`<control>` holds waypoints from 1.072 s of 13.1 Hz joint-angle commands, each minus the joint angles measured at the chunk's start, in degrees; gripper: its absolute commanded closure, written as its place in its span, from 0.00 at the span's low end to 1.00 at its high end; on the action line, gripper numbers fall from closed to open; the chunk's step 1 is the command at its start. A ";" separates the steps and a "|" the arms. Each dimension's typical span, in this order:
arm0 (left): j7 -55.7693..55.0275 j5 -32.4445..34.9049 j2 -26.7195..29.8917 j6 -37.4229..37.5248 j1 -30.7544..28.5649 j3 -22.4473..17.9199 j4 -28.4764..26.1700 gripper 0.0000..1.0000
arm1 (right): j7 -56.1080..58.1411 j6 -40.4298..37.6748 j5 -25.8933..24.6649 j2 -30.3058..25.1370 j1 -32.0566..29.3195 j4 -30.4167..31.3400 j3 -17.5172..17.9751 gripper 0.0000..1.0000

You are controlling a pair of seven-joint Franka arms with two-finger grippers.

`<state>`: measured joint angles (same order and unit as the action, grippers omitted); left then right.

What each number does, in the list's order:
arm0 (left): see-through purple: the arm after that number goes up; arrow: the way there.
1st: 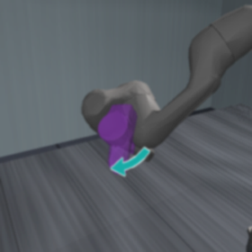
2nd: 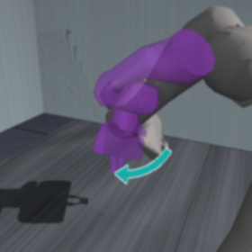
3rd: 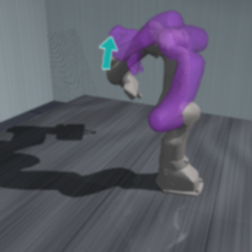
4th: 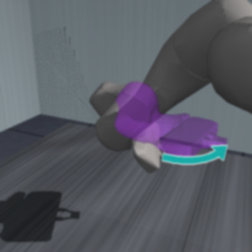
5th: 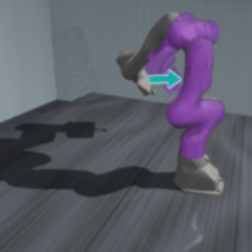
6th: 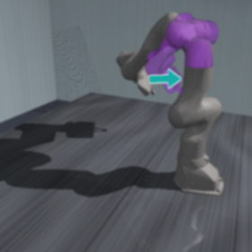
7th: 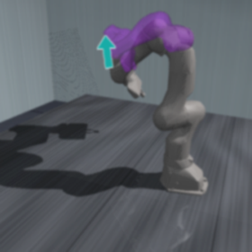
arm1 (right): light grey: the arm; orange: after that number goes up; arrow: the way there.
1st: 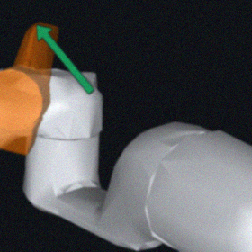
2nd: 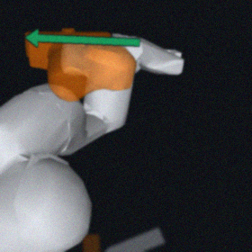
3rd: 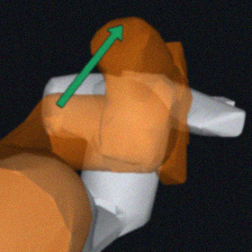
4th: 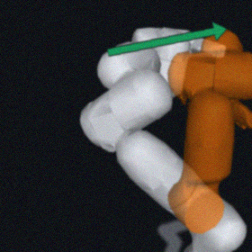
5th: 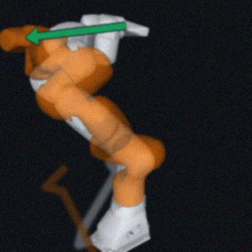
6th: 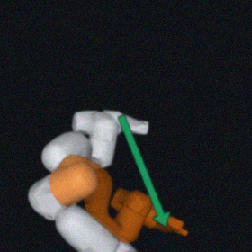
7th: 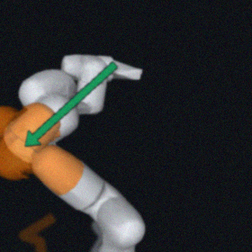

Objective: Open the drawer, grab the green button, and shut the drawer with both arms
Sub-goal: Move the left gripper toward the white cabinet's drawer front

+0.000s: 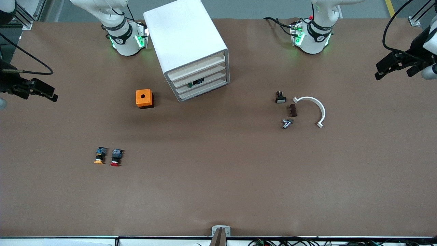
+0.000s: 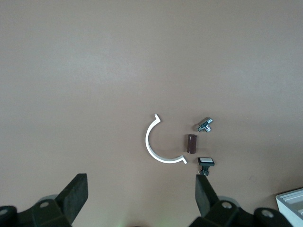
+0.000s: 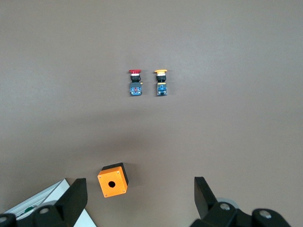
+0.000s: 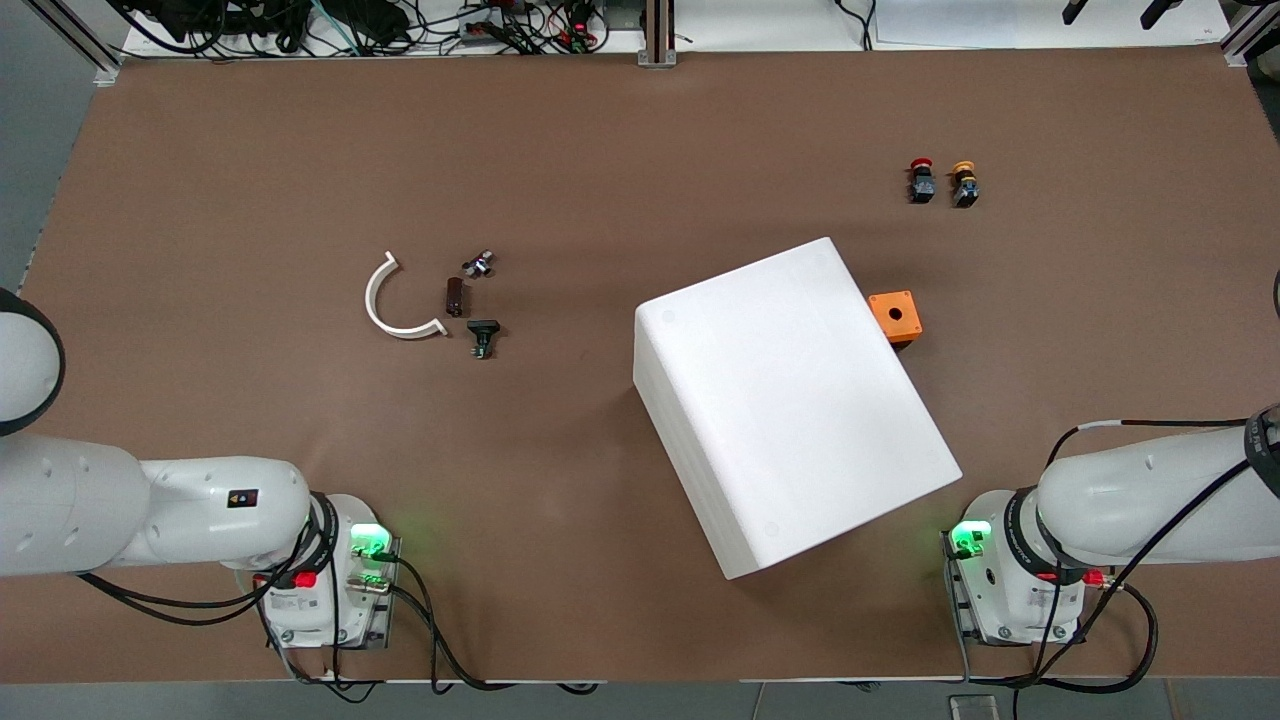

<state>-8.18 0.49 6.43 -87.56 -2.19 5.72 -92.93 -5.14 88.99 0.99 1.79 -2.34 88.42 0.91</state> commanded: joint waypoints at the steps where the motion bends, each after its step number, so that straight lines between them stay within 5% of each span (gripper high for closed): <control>1: 0.18 -0.05 -0.63 1.07 -0.18 0.25 1.79 0.00 | -0.40 -0.22 -0.81 -0.82 -0.20 0.26 0.23 0.00; 6: 0.61 0.03 -2.90 1.07 -0.45 0.16 3.36 0.00 | -0.49 0.22 -0.55 -0.73 -0.12 0.26 0.32 0.00; 14: -0.08 0.21 -25.20 -0.86 0.70 0.60 11.35 0.00 | -0.40 -0.04 0.07 -0.12 0.32 0.00 0.59 0.00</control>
<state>-8.18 0.51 -12.04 -89.61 -1.56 6.03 -87.99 -5.13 89.15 1.04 1.89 -2.19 88.43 1.45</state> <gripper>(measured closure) 0.000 0.000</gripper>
